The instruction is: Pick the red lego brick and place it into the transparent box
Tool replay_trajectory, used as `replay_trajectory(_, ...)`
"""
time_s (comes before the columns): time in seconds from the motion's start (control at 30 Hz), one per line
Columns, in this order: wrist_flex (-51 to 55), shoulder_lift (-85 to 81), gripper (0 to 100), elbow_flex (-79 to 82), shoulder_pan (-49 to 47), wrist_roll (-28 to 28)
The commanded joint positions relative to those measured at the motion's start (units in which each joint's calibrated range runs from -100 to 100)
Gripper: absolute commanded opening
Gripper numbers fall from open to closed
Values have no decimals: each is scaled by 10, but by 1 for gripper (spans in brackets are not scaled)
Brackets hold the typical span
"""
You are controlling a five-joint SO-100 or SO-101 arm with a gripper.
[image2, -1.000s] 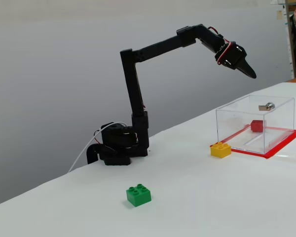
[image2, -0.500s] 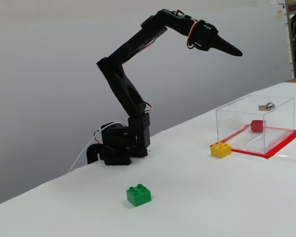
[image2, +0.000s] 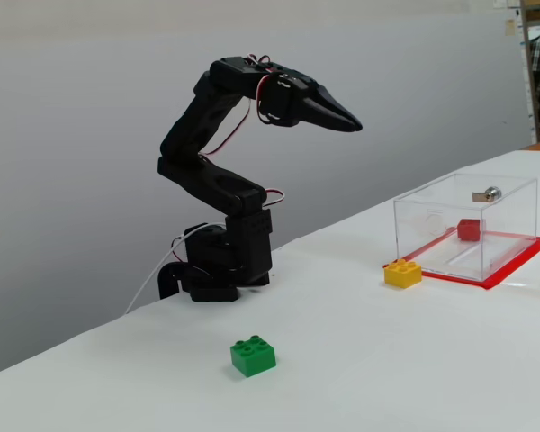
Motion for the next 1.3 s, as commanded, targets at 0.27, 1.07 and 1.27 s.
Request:
replay_trajectory(0.27,-6,-200,2,258,35,0)
replay_trajectory(1.07,-174,-308,2,614,26,-78)
replay_trajectory(1.27,-30,-309,2,613,29,-77)
